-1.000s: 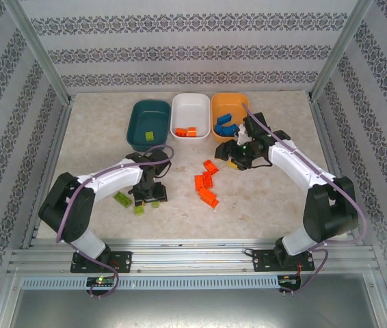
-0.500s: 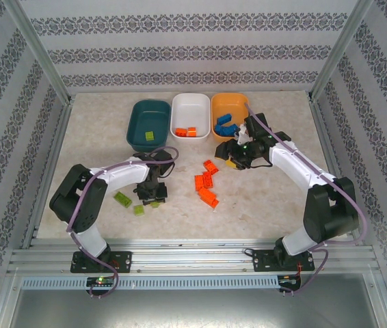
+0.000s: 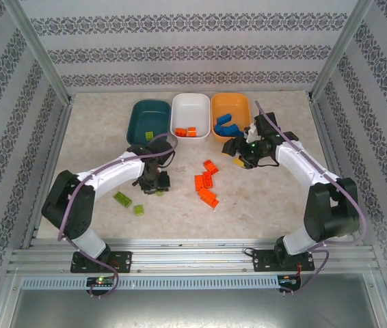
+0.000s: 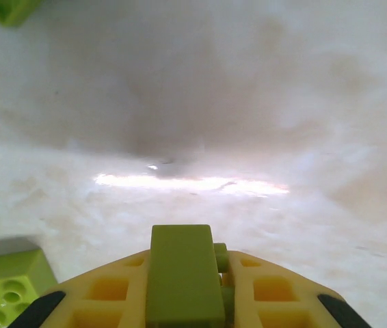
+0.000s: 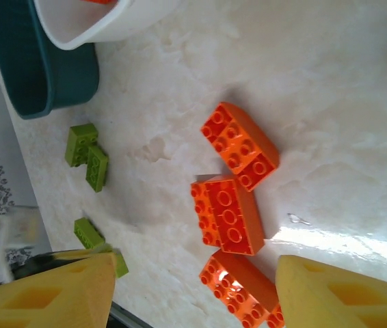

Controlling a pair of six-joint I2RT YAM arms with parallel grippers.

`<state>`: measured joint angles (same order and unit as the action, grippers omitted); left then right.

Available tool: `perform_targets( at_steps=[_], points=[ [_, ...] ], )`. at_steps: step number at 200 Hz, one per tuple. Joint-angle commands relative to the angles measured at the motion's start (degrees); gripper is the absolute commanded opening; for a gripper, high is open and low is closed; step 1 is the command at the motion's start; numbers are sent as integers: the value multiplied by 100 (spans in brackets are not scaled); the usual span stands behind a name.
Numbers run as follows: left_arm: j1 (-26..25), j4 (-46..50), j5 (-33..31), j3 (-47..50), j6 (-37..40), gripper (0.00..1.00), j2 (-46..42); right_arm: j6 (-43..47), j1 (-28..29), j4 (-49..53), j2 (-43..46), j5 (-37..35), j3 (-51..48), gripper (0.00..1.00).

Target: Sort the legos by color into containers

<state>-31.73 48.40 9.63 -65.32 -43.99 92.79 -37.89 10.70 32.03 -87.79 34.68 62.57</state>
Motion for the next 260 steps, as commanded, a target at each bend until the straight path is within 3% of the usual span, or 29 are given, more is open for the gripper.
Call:
perform_targets(
  at_steps=[1, 16, 25, 31, 35, 57, 89, 136, 181, 213, 260],
  points=[
    [299, -164, 344, -426, -108, 16, -207, 161, -124, 49, 231, 178, -348, 67],
    [539, -373, 598, -779, -211, 16, -136, 185, -164, 21, 375, 232, -558, 74],
    [675, -450, 702, -1025, -240, 16, -43, 241, -174, 54, 500, 225, -660, 83],
    [758, -475, 742, -1216, -234, 16, 34, 284, -173, 88, 615, 174, -719, 96],
    [813, -472, 757, -1342, -218, 16, 94, 315, -178, 107, 697, 136, -764, 98],
    [1079, -410, 906, -1986, -90, 16, 502, 303, -206, 222, 1213, -179, -1019, 98],
    [1386, -395, 1083, -2612, -53, 16, 1016, -456, -473, -27, 2194, -437, -1812, 98],
    [1818, -403, 1194, -3267, -8, 16, 1540, -1003, -754, -882, 2644, 824, -2590, 98],
    [2303, -107, 1126, -3799, 239, 16, 2221, -847, -741, -505, 2834, 778, -2529, 98],
    [2464, 400, 845, -4612, 622, 18, 2952, -676, -481, -279, 2711, 700, -2460, 95],
    [2567, 1198, 620, -5859, 1004, 21, 3982, -454, 425, 80, 2268, 134, -2012, 93]
  ],
)
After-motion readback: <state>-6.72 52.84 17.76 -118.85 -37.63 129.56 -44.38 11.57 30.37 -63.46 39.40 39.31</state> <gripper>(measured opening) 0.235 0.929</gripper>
